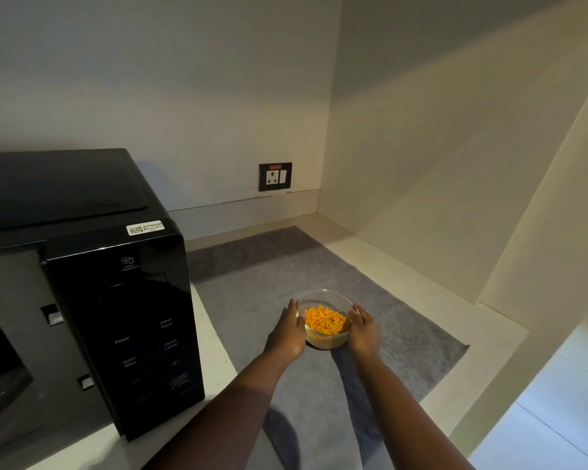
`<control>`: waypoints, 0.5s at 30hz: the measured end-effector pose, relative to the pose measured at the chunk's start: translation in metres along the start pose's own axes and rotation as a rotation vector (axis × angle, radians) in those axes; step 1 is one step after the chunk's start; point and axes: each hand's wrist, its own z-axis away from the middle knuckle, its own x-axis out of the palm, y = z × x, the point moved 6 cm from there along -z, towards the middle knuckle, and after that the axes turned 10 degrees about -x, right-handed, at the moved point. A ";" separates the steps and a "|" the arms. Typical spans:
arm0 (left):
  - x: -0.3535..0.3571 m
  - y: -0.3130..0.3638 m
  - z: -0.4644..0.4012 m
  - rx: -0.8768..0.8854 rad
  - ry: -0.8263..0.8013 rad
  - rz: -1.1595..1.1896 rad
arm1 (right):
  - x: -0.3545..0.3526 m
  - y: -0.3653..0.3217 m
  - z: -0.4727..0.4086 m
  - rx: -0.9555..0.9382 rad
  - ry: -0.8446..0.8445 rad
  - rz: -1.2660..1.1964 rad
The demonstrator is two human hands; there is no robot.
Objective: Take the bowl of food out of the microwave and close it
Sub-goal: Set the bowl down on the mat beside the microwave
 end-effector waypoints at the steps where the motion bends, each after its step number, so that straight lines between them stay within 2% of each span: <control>1: 0.000 0.001 0.001 -0.016 0.001 -0.018 | 0.000 0.000 0.001 -0.001 -0.013 0.012; 4: -0.008 0.002 0.008 -0.035 0.020 -0.026 | -0.003 -0.001 0.004 0.028 -0.011 0.095; 7: -0.020 0.005 0.021 0.003 0.057 -0.006 | -0.012 -0.014 0.011 0.000 0.115 0.139; 9: -0.031 0.011 0.032 0.048 0.115 -0.006 | -0.012 -0.028 0.017 -0.048 0.190 0.107; 15: -0.067 0.033 0.073 0.172 0.292 0.046 | 0.003 -0.078 0.042 -0.260 0.238 -0.058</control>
